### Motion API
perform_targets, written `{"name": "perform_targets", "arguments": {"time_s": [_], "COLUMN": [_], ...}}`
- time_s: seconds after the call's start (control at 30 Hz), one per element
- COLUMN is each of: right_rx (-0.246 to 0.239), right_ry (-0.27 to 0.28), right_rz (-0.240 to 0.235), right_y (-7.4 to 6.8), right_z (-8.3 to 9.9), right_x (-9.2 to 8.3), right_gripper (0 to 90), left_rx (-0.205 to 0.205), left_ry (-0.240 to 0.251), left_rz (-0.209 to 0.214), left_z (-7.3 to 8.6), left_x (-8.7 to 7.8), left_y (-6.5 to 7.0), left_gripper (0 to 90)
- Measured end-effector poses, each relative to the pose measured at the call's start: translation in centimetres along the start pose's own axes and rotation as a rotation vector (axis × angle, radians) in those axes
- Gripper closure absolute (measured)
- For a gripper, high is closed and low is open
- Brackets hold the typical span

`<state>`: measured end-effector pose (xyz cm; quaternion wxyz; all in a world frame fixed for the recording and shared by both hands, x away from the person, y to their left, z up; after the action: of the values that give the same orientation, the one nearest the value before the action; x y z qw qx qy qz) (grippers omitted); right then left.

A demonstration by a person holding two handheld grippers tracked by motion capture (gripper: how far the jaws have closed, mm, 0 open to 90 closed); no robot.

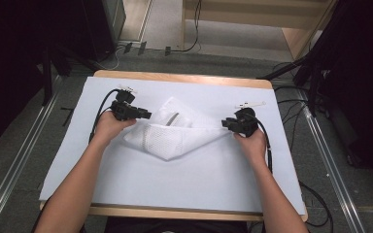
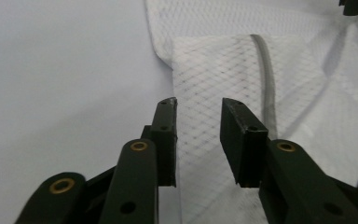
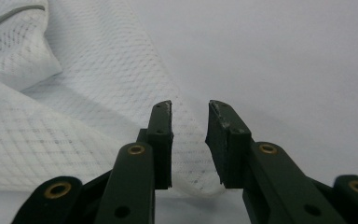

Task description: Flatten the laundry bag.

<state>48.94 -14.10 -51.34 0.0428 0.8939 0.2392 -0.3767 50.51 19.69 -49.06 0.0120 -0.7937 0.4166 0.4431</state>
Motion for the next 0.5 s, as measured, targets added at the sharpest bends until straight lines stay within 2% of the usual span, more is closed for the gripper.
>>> {"name": "perform_targets", "arguments": {"time_s": [0.1, 0.13, 0.23, 0.4, 0.5], "right_rx": [0.016, 0.02, 0.029, 0.0, -0.013], "right_ry": [-0.029, -0.04, -0.055, -0.063, -0.058], "right_rz": [-0.007, -0.006, -0.005, 0.015, 0.023], "right_y": [0.1, 0.1, 0.2, 0.0, -0.1], "right_z": [0.5, 0.7, 1.0, 1.5, 1.6], "right_x": [0.4, 0.5, 0.5, 0.6, 0.7], "right_gripper": [72.5, 72.5, 71.8, 69.5, 68.9], "left_rx": [-0.001, 0.006, 0.037, 0.04, 0.065], "left_ry": [-0.011, -0.013, -0.015, -0.031, -0.04], "left_rz": [0.012, 0.009, -0.001, -0.001, -0.01], "left_z": [0.1, 0.0, -0.1, -0.1, -0.1], "left_x": [1.0, 1.2, 1.8, 3.1, 3.6], "left_y": [-0.1, 0.0, 0.0, 0.1, 0.4], "left_gripper": [63.0, 59.7, 58.9, 55.9, 58.2]}}
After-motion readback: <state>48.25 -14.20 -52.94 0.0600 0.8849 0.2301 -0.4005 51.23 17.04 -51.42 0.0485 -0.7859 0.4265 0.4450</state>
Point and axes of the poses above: each handheld gripper's, and its own axes: x roughly forward along the jaws, z roughly out of its underside, y roughly to its right, the point moved 8 cm from there along x, roughly forward along the jaws, and after that the axes turned 6 degrees about z, right-handed, at the moved point
